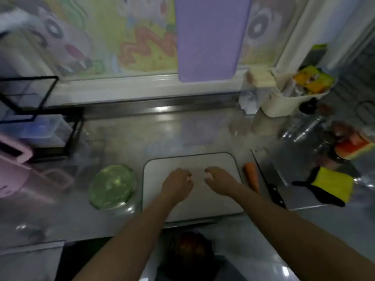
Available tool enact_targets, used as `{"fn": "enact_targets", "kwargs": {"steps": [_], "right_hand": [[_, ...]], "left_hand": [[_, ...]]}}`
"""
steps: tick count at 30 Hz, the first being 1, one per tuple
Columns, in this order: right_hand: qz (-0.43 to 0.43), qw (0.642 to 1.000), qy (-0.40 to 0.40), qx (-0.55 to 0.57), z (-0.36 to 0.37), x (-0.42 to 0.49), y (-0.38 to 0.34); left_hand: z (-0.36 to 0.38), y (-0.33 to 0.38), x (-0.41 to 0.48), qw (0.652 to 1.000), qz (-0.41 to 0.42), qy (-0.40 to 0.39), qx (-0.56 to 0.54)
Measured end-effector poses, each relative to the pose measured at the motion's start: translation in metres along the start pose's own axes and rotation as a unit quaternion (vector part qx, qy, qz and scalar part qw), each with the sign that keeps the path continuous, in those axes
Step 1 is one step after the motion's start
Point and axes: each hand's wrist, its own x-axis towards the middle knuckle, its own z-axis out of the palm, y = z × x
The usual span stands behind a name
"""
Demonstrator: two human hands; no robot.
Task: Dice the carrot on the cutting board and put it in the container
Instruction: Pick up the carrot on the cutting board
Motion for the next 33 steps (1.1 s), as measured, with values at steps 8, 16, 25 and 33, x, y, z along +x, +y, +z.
{"fn": "enact_targets", "kwargs": {"steps": [8, 16, 25, 33], "right_hand": [[-0.037, 0.998, -0.008, -0.051, 0.03, -0.015, 0.049], [0.05, 0.959, 0.26, -0.096, -0.01, -0.01, 0.087], [0.067, 0.972, 0.22, 0.045, -0.017, -0.016, 0.111], [-0.024, 0.987, 0.118, 0.11, 0.014, -0.007, 0.049]], "left_hand": [[0.071, 0.019, 0.016, 0.978, -0.044, -0.09, 0.183], [0.081, 0.045, 0.022, 0.969, -0.098, -0.014, 0.224], [0.081, 0.037, 0.02, 0.971, -0.071, -0.004, 0.228], [0.069, 0.015, 0.013, 0.987, -0.023, 0.023, 0.157]]}}
